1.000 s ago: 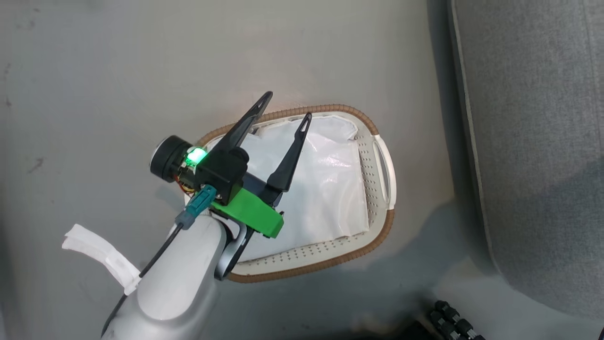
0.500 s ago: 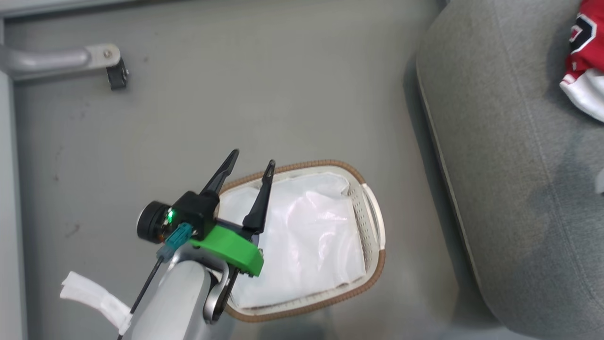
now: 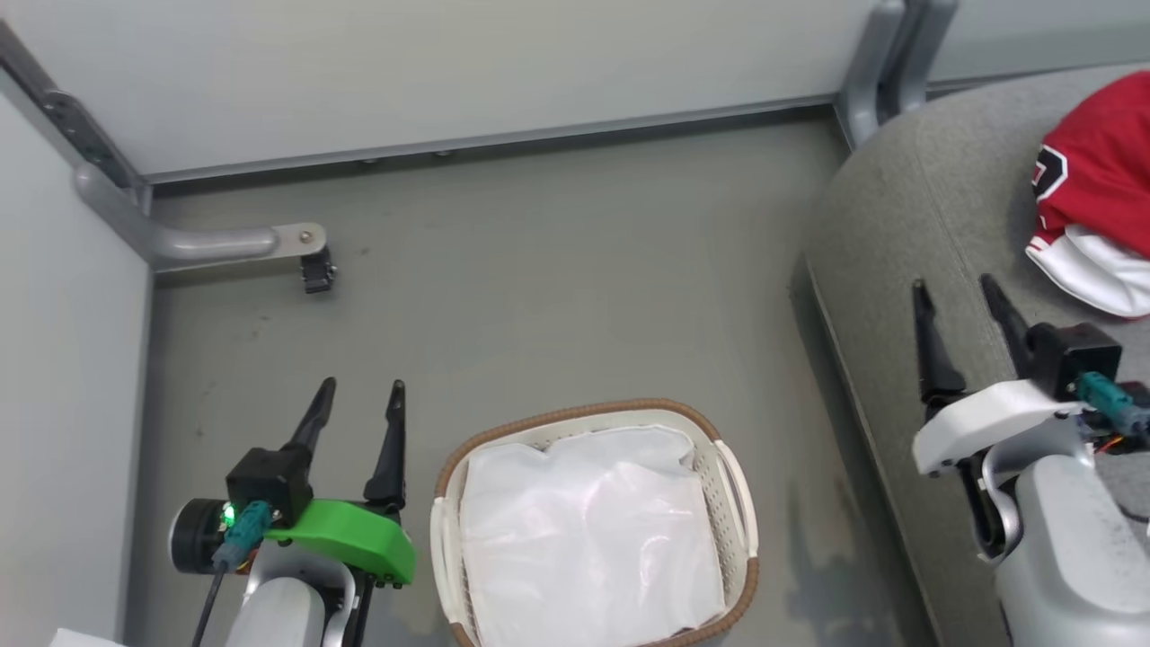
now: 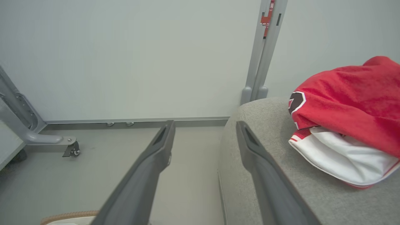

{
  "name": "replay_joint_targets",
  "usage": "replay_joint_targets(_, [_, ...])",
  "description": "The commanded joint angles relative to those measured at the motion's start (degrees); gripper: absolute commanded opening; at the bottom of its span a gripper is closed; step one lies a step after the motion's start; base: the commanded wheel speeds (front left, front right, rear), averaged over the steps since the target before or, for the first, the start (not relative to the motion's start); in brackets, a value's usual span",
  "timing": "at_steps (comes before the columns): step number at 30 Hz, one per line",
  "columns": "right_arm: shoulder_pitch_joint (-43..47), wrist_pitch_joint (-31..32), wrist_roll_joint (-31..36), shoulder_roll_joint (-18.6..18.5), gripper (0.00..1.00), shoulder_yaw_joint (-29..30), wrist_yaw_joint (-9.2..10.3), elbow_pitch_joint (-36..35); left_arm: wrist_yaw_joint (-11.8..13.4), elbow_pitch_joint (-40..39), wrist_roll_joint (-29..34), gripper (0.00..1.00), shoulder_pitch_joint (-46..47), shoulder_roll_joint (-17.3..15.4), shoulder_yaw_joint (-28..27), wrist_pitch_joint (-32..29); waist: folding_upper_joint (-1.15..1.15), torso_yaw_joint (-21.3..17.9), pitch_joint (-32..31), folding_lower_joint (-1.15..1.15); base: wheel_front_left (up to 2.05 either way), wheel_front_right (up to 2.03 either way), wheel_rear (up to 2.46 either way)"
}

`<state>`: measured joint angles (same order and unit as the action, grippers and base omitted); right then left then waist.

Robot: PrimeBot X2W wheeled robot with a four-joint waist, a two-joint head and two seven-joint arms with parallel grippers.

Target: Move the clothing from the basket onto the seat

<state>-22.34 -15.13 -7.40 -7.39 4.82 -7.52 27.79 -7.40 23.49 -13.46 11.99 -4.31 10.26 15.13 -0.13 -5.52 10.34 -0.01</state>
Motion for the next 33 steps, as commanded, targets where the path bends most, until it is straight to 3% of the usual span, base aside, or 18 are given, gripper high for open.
replay_joint_targets(1, [1.66,0.00,-0.87,0.52,1.00,-0.58,0.06,-0.44,-0.16,0.07,1.12,1.00,-1.25,0.08,-1.45,0.01,0.13,3.00,-2.69,0.01,0.00,0.00,0.00])
replay_joint_targets(11, [8.94,0.00,-2.04,3.78,1.00,-1.82,0.05,-1.77,0.26,-0.32,5.11,1.00,-6.32,0.97,-9.28,0.01,0.13,5.04,-6.41,0.01,0.00,0.00,0.00])
replay_joint_targets(22, [14.67,0.00,-2.20,4.35,1.00,-2.55,0.06,-0.49,-0.15,-0.58,2.10,1.00,-11.99,1.37,-9.53,0.01,0.13,5.23,-9.20,0.01,0.00,0.00,0.00])
replay_joint_targets(23, [14.01,0.00,-1.76,4.44,0.00,-2.52,0.01,-0.53,0.05,-0.58,2.23,0.00,-11.24,1.36,-9.41,0.00,0.00,5.16,-9.15,0.01,0.00,0.00,0.00])
replay_joint_targets(27, [15.03,0.12,-1.82,5.06,0.00,-2.48,0.00,1.38,0.05,1.46,2.15,0.00,-11.65,1.75,-9.32,-0.06,0.00,5.18,-9.19,0.01,0.00,0.00,0.00])
replay_joint_targets(33, [14.60,2.40,-8.50,5.01,0.00,-1.57,0.00,0.64,0.04,0.77,-4.48,0.00,-10.94,1.71,-10.13,-2.01,0.00,5.20,-9.24,0.01,0.00,0.00,0.00])
